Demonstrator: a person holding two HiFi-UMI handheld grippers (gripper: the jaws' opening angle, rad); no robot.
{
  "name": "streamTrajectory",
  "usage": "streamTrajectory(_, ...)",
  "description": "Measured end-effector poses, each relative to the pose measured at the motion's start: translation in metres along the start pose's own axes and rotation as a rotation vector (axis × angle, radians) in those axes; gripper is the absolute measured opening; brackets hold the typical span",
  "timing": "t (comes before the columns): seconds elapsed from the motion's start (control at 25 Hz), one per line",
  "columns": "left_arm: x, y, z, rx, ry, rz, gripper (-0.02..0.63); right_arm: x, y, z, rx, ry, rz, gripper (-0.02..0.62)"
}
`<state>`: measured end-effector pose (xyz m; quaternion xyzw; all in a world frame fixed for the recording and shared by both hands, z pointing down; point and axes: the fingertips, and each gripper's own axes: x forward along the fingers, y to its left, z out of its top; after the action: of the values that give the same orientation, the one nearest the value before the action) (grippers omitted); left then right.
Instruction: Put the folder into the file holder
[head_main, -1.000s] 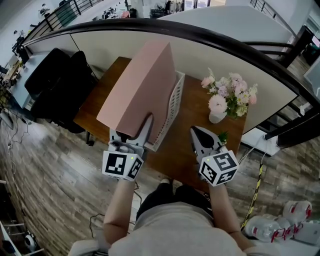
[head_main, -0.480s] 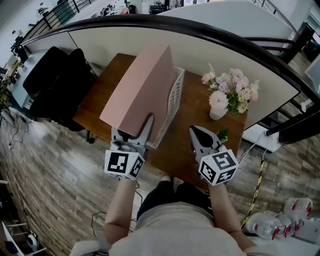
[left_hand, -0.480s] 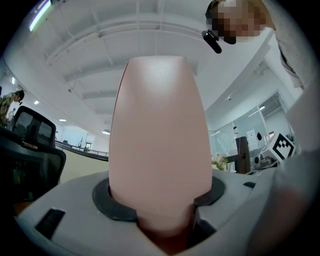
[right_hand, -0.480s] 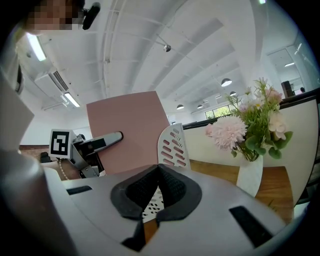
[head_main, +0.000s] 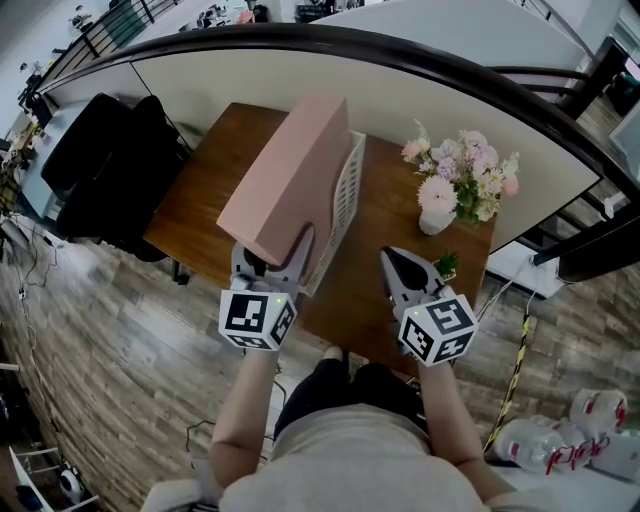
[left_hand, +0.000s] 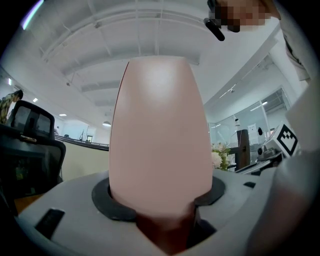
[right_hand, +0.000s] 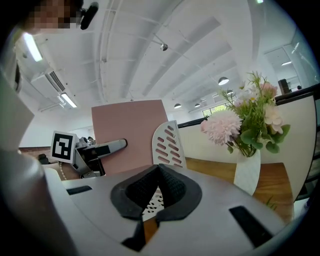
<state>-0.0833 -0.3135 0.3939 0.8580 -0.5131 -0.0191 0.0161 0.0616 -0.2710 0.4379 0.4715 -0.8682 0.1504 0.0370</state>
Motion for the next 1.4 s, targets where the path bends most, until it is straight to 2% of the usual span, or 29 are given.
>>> streamTrajectory(0.6,0.01,0.001,-0.035,0.004,0.059,-0.013,0.305,0.01,-0.008,-0.013,0.029,0.029,-0.001,0.009)
streamTrajectory(0.96,0.011,0.004,-0.045,-0.014,0.075,-0.015,0.316,0.016,-0.004,-0.022,0.033,0.053,0.014,0.009)
streamTrajectory(1.4,0.01,-0.004,-0.059,0.008,0.117,-0.033,0.319,0.013,-0.005,-0.029,0.059,0.065,0.009,0.009)
